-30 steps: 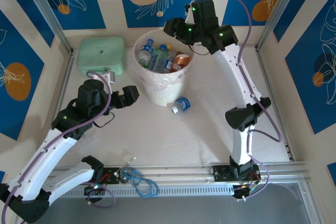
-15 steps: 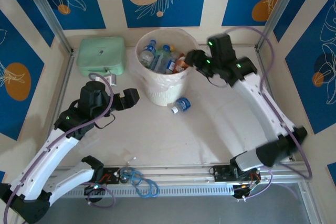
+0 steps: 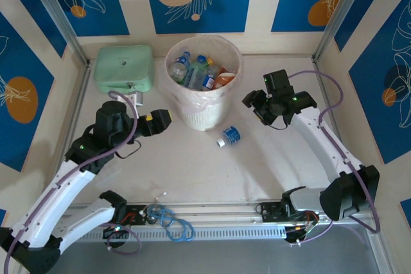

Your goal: Put the plastic bottles in the bin

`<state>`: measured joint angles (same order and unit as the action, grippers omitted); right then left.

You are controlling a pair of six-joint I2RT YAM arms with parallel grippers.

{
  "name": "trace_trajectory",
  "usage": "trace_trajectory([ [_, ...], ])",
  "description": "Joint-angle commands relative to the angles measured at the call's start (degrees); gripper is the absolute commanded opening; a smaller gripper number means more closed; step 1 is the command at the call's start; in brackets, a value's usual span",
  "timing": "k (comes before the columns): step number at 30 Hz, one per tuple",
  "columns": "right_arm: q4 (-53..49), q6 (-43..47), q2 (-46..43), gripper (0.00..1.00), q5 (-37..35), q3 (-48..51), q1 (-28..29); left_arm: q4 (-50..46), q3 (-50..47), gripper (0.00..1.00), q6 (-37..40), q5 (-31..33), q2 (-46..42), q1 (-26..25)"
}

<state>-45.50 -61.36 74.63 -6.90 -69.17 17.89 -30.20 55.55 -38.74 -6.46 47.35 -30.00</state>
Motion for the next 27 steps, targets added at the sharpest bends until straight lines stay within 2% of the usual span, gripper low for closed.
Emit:
trace_trajectory([
  [1,0.2,-4.0,2.8,0.63,1.7,3.4,-0.8,1.5,-0.2,0.94,0.1,-2.1,-0.8,0.7],
  [4,0.3,-4.9,6.0,0.63,1.4,3.3,-0.7,2.5,-0.9,0.94,-0.2,-3.8,-0.7,0.7],
  [11,-5.2,-6.9,13.0,0.72,-0.5,2.0,-0.2,3.5,-1.7,0.95,-0.1,-5.8,-0.6,0.7],
  [14,-3.3,-7.4,13.9,0.75,-0.5,4.6,0.0,4.3,-2.0,0.95,-0.2,-7.0,-0.2,0.7],
  [27,5.6,-2.0,23.5,0.75,2.2,4.5,0.6,5.8,-3.1,0.94,0.2,-13.7,2.3,0.7],
])
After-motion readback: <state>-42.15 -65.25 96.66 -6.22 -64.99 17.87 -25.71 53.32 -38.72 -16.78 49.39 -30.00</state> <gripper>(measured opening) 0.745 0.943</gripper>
